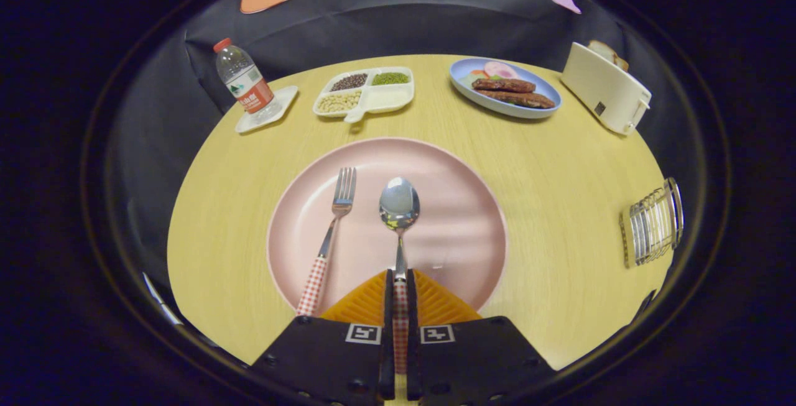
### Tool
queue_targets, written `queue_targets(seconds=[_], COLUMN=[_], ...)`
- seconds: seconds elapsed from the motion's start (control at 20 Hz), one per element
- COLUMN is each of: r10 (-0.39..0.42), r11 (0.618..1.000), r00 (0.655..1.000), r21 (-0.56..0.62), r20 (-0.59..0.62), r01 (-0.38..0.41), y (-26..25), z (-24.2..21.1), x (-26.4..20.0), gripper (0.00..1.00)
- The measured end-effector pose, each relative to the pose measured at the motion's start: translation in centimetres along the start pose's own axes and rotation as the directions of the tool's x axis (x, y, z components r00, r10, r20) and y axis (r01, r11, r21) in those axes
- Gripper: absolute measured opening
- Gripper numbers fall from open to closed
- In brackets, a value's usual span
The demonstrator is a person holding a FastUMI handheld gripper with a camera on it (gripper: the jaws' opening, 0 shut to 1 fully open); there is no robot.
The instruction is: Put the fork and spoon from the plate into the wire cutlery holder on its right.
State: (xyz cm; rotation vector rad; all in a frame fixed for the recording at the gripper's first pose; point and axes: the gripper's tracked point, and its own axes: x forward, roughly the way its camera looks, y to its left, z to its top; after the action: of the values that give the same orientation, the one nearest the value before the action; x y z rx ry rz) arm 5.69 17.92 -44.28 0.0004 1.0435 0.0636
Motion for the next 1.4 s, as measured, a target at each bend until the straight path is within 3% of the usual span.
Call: queue_targets(seconds=[0.35,0.4,0.7,1.0,1.4], r10=[0.066,0.073,0.073,0.076,0.023], r11=[0.997,0.996,0.996,0.991,0.998], r00=[0.995,0.994,0.992,0.986,0.985], r21=[-0.051,-0.063,-0.064,-0.117,-0.059], r20=[0.081,0.082,0.107,0.149,0.172], r01=[-0.062,-0.068,-0.066,-0.059,-0.013], y=[-1.4,-1.8,-5.6,-12.5,-23.1], z=[2.9,3.0,5.1,7.7,7.6], x=[-5.2,-5.4,-9.7,-15.4,-19.3], gripper=[0.08,0.04,0.04,0.04,0.04])
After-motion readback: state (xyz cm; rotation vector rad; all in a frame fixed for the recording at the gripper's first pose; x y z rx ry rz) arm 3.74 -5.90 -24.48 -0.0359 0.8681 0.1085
